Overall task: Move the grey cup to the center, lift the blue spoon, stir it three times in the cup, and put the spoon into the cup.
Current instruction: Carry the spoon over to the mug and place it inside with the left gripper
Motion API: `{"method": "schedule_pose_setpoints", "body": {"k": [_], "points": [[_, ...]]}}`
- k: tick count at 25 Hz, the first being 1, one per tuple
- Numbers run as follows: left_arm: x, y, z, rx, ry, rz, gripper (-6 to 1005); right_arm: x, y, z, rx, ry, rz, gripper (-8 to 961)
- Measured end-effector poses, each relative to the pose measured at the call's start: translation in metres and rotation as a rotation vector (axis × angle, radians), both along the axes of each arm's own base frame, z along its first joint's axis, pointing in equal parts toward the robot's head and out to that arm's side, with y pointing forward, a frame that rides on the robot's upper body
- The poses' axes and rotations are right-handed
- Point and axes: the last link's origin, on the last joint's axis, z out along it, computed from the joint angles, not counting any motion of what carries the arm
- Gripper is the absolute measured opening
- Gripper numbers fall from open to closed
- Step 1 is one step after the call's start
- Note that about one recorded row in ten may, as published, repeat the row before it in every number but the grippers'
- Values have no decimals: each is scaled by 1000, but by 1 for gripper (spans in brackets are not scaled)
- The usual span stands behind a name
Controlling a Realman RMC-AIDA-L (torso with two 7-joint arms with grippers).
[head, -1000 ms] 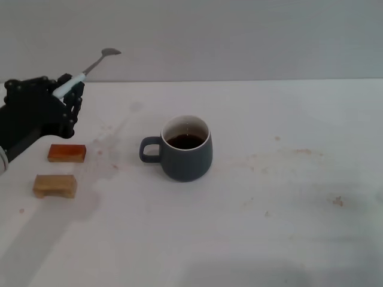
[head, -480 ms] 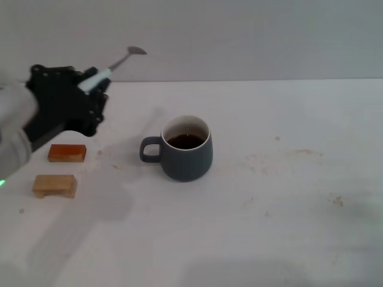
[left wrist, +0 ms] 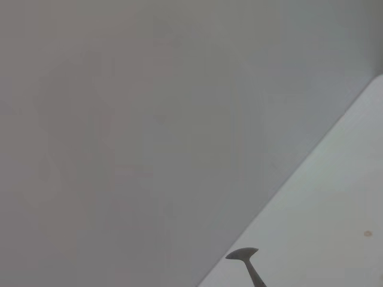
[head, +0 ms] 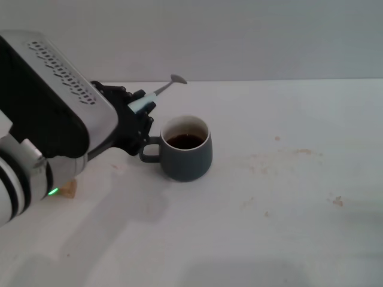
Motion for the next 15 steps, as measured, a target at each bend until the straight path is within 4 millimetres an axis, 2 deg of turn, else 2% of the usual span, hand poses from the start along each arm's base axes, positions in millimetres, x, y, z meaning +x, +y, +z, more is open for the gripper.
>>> {"method": "schedule_pose_setpoints", "body": {"k": [15], "points": [[-4, -5, -12, -73, 48, 63, 171, 3, -1, 2, 2, -6, -11, -1]]}}
